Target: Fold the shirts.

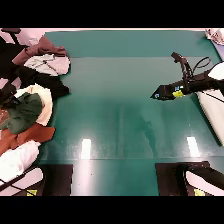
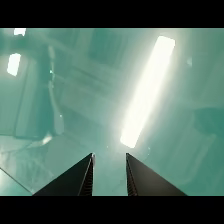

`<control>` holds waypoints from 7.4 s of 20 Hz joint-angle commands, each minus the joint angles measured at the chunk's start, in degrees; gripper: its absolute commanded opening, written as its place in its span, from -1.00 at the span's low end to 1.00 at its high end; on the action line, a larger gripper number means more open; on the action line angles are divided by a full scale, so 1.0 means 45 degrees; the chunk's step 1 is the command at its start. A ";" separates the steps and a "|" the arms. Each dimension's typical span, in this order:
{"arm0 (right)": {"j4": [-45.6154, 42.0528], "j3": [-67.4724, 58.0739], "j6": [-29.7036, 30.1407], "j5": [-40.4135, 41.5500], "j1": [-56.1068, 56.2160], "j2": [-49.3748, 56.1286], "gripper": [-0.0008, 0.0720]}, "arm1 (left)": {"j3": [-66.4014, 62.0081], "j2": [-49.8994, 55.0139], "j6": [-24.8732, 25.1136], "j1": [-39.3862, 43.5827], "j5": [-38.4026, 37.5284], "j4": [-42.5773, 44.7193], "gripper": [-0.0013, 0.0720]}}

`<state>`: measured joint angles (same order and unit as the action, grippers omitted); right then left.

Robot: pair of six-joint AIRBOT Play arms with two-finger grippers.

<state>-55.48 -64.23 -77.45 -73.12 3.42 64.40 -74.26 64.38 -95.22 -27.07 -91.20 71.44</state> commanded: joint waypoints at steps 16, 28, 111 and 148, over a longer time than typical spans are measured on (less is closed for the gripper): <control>0.6387 -0.0019 0.0131 0.6062 -0.6543 -0.2647 -0.54 | -0.7053 -0.1132 -0.0733 0.9617 0.9496 -0.4964 -0.90; 0.2817 -0.0019 0.1015 0.4138 -0.4614 -0.3070 -0.54 | -0.7057 0.5712 -0.2467 1.5130 1.0205 -0.1778 -0.89; -0.1336 0.0874 -0.0296 0.0908 -0.5450 -0.1627 -0.52 | -0.4036 0.8524 0.3322 1.4265 0.5542 -0.2025 0.88; -0.3201 0.0884 -0.0034 -0.0141 -0.2137 -0.0520 -0.24 | -0.4571 0.5163 -0.5843 1.4076 0.2433 1.0880 -0.89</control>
<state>-74.00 -60.27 -78.26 -72.66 -8.51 60.69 -97.84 87.72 -118.45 37.34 -82.17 120.03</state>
